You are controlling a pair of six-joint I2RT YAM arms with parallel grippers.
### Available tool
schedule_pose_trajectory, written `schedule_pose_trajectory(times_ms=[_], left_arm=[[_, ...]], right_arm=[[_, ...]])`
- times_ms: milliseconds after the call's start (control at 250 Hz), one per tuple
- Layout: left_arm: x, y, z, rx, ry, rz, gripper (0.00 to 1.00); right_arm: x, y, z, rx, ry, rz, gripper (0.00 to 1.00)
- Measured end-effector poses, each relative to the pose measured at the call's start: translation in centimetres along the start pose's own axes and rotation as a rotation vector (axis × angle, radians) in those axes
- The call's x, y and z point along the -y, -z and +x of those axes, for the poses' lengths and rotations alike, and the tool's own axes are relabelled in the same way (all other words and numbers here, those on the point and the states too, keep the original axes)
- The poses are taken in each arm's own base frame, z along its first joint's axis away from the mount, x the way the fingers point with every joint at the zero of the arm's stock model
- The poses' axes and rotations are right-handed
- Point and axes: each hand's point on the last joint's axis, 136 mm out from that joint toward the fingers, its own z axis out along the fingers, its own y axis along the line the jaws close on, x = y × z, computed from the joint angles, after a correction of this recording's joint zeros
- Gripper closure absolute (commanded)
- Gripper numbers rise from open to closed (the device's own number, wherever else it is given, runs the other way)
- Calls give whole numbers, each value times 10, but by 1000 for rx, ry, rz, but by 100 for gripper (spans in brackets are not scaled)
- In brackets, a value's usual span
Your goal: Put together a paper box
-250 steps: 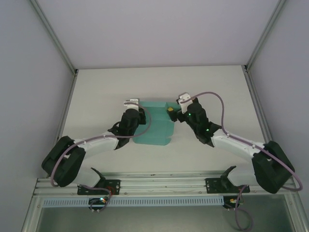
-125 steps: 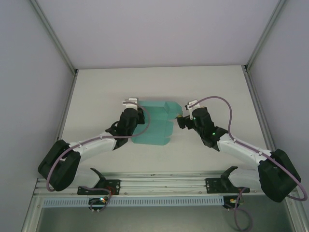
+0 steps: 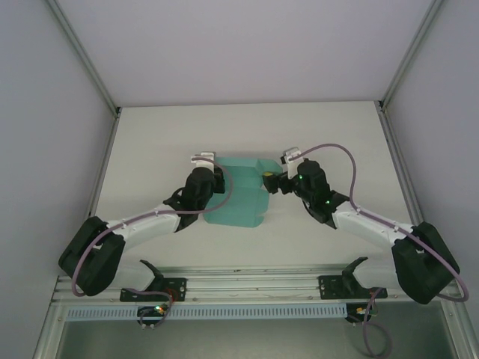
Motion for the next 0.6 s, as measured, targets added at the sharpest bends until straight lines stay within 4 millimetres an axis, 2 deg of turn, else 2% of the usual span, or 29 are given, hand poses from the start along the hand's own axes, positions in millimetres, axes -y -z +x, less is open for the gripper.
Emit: schedule_pose_trajectory(times_ms=[148,383,483,603], left_arm=[[3,2,-5,11,16,17,100],[5,3,-5,9,30,30,100],[4,3,-4,9,33,20,100],[3,4,-7,16,42,18,100]], right_arm=[[-17,-11,-17,49,-19,-90,0],[-40,-30,-10,37,11,-121,0],[-40,-29,-10,38,32,-95,0],[-27,-16,-12,28,49,-28,0]])
